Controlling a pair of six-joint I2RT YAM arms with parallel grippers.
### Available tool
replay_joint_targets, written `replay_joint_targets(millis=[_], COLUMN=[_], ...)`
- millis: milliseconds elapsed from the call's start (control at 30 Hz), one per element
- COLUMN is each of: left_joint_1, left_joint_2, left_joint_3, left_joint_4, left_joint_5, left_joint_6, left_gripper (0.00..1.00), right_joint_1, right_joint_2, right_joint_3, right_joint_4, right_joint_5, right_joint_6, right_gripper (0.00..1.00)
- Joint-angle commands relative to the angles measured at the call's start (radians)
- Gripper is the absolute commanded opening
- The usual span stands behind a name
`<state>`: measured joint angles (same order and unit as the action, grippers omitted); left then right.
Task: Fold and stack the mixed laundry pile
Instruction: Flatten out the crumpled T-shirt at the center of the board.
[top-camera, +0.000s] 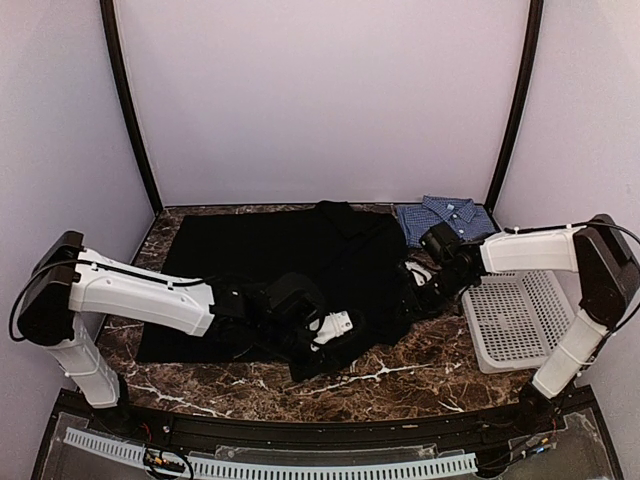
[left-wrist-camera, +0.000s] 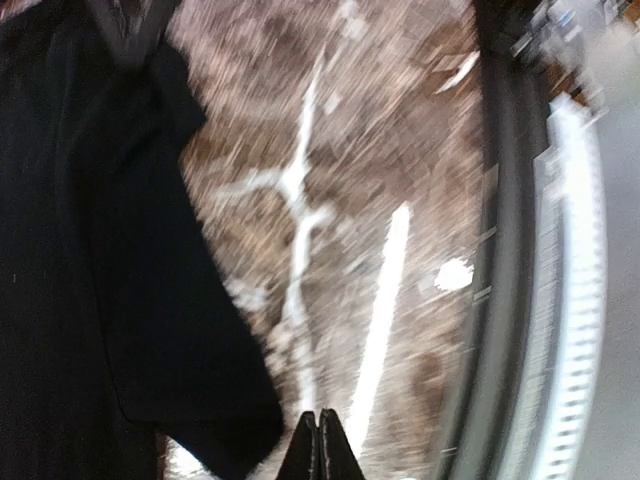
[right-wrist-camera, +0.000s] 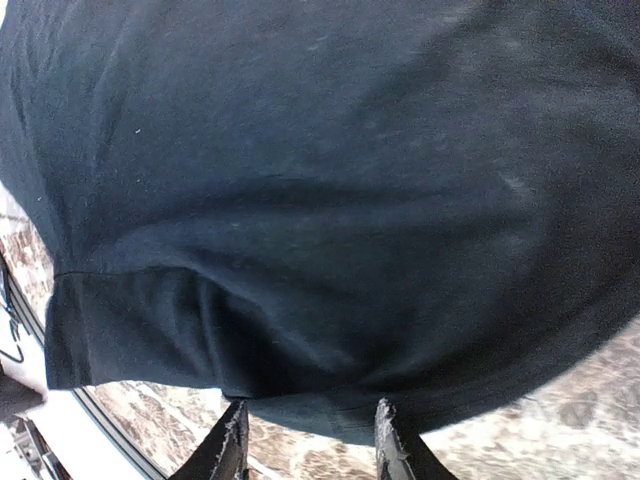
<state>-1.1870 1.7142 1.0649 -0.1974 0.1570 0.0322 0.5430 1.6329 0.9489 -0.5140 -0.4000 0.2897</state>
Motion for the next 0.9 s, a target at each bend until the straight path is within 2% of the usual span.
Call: replay_joint_targets(millis=[0, 233, 300, 367, 433, 467, 600, 667, 867], left_joint_1=[0.043, 0.228, 0.267, 0.273, 0.256, 0.246, 0.117, 0.062, 0.007], left_joint_2=[-0.069, -0.015, -0.002, 0.002, -0.021, -0.035, -0.117, -0.113, -0.021], left_joint_3=[0.044, 0.066, 0.069, 0.089, 0.072, 0.057, -0.049, -0.075, -0.071], left_joint_4=[0.104, 0.297, 0.315, 0.246, 0.168, 0.151, 0.121, 0.099, 0.076], left_joint_5=[0.259, 0.321, 0.298, 0.256, 0.222, 0.198, 0.076, 0.011, -0.051], left_joint_6=[-0.166, -0.504, -0.539, -0.483, -0.409, -0.358, -0.196, -0.136, -0.047], left_gripper=[0.0, 0.0, 0.0, 0.01, 0.14, 0.25, 0.47, 0.53, 0.55], right_joint_1=[-0.029, -0.047, -0.046, -0.043, -0.031, -0.017, 0.058, 0.096, 0.135], right_joint_2=[-0.021, -0.069, -0.085, -0.111, -0.143, -0.159, -0.17, -0.157, -0.08], right_joint_3=[0.006, 0.022, 0.025, 0.025, 0.015, 0.013, 0.014, 0.023, 0.048], right_joint_4=[-0.018, -0.032, -0.031, -0.031, -0.029, -0.03, -0.039, -0.037, -0.043], right_joint_5=[0.019, 0.033, 0.024, -0.017, -0.049, -0.056, -0.048, -0.033, 0.019], right_joint_6=[-0.006, -0.007, -0.013, -0.021, -0.024, -0.025, -0.033, -0.044, -0.075], right_gripper=[0.4, 0.39, 0.39, 0.39, 0.4, 0.41, 0.43, 0.45, 0.45])
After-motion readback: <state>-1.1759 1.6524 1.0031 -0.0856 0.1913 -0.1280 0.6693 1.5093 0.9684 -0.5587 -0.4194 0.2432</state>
